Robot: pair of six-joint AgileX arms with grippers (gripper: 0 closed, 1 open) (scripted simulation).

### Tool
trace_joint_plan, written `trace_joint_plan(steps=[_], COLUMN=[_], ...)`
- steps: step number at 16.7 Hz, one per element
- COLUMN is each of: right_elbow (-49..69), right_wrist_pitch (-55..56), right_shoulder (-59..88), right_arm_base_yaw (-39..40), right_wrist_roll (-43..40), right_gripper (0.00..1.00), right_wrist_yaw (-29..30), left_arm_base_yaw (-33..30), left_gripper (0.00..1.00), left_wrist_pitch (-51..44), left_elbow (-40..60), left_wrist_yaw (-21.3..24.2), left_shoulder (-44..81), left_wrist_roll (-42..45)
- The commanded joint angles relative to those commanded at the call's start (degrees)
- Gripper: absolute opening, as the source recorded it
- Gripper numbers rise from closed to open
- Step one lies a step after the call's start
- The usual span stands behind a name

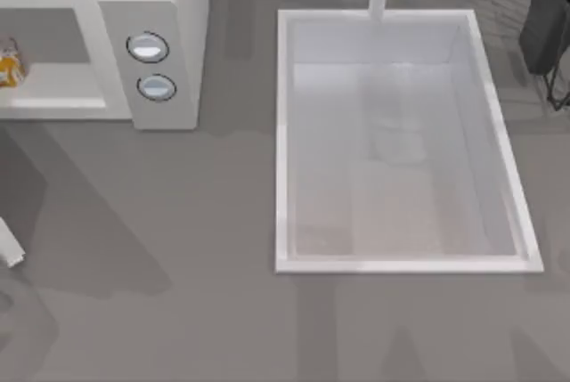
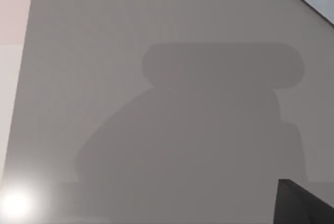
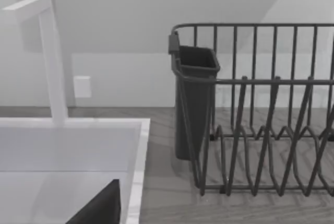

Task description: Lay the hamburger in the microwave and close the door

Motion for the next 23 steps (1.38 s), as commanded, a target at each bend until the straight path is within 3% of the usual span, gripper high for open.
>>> trace_joint_plan(steps=[6, 14, 23], right_elbow=[0.0, 0.0, 0.0], right_wrist_pitch=[0.0, 0.0, 0.0], right_shoulder=[0.0, 0.0, 0.0], right_arm_base_yaw=[0.0, 0.0, 0.0], right_wrist_roll=[0.0, 0.0, 0.0], right_gripper=[1.00, 1.00, 1.00], right_wrist_yaw=[0.0, 0.0, 0.0], left_arm_base_yaw=[-12.3, -15.3, -39.2], left_gripper=[0.00, 0.00, 0.00], left_wrist_pitch=[4.1, 4.7, 5.4], left_elbow=[-11.2, -12.8, -18.8], left_wrist_yaw=[-7.2, -9.4, -25.0], left_shoulder=[-12.6, -14.5, -23.6], left_wrist_roll=[-11.5, -14.6, -32.3])
